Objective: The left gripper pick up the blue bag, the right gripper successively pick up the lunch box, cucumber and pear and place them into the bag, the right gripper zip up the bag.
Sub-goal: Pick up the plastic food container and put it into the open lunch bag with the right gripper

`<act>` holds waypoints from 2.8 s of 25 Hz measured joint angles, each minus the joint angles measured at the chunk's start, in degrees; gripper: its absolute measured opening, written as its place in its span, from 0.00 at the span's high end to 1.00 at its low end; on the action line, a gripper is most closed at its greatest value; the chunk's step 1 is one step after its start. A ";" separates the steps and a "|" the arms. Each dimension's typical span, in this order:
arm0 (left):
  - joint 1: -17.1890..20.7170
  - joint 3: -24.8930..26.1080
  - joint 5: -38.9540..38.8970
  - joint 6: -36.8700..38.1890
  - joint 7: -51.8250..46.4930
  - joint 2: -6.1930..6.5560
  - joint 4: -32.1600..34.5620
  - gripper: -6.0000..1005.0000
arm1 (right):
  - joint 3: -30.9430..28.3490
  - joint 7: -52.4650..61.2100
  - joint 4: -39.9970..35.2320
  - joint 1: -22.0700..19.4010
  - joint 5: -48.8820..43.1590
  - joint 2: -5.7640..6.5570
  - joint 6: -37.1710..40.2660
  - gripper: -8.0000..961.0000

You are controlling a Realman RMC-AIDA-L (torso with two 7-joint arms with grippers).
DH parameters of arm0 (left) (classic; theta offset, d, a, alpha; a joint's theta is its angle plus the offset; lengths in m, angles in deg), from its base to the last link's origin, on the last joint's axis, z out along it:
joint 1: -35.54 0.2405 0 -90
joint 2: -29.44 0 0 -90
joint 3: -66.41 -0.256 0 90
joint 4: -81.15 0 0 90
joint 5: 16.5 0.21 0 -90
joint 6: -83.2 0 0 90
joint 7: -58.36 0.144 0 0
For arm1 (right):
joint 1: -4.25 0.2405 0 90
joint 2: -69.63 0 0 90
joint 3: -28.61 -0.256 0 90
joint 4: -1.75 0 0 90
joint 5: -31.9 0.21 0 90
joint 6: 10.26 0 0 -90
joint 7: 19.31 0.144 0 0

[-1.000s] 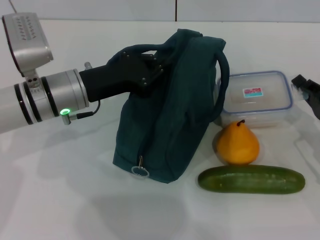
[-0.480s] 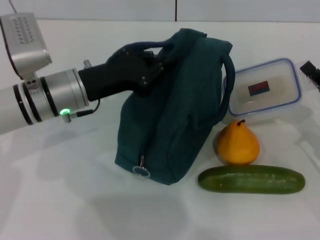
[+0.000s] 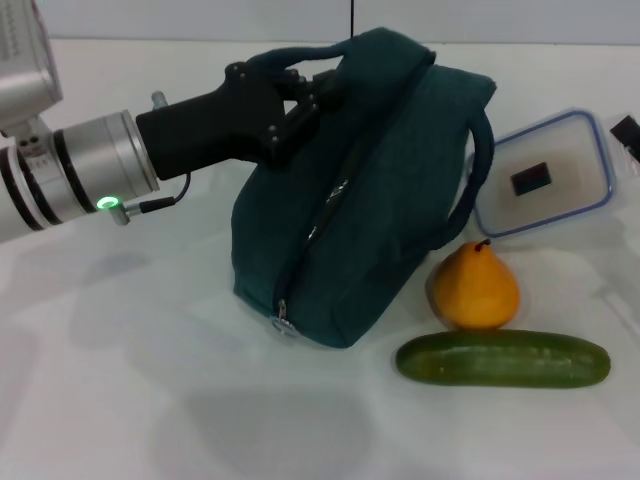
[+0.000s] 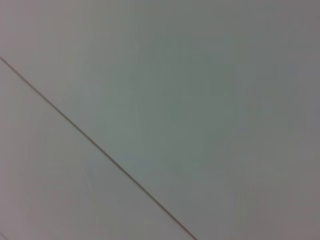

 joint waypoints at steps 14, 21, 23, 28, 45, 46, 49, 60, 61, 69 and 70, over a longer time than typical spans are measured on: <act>-5.62 0.00 -0.98 -0.31 -7.06 -1.20 -5.09 0.95 | 1.72 -2.33 -7.85 -1.33 -0.57 0.76 -0.64 0.90; -5.95 0.00 -1.45 -3.82 -7.10 -1.51 -5.13 0.95 | 1.08 -0.32 -15.05 -2.44 -0.24 1.13 0.28 0.90; -6.21 0.00 -1.50 -4.10 -7.11 -1.52 -5.01 0.95 | 0.98 2.03 -17.57 -2.38 -0.14 1.39 0.52 0.90; -6.36 0.00 -1.75 -4.14 -7.02 -1.69 -4.72 0.95 | 0.96 8.20 -22.59 0.19 -0.11 2.57 1.39 0.90; -6.03 0.00 -3.61 -4.49 -6.61 -1.87 -3.60 0.95 | 4.10 17.88 -25.76 14.99 -2.05 2.58 1.24 0.90; -5.98 0.00 -3.82 -4.56 -6.60 -1.88 -3.58 0.95 | 4.34 17.76 -25.78 14.40 -2.12 2.22 1.17 0.90; -5.87 0.00 -4.41 -4.67 -6.58 -1.89 -3.58 0.95 | 4.56 17.31 -26.26 12.50 -2.26 1.67 1.06 0.90; -6.20 0.00 -4.73 -7.01 -6.84 -1.83 -3.57 0.95 | 5.08 13.78 -25.36 9.33 -7.77 1.18 -5.76 0.90; -6.26 0.00 -4.73 -7.18 -6.79 -1.87 -3.37 0.95 | 5.72 13.49 -25.34 10.02 -10.49 0.83 -7.70 0.90; -6.13 0.00 -5.46 -8.12 -6.57 -1.81 -2.00 0.95 | 11.86 13.15 -25.27 10.77 -11.86 0.47 -12.60 0.90; -6.02 0.00 -5.93 -8.31 -6.57 -1.85 -1.99 0.95 | 12.12 12.72 -25.27 10.65 -11.87 0.41 -12.99 0.90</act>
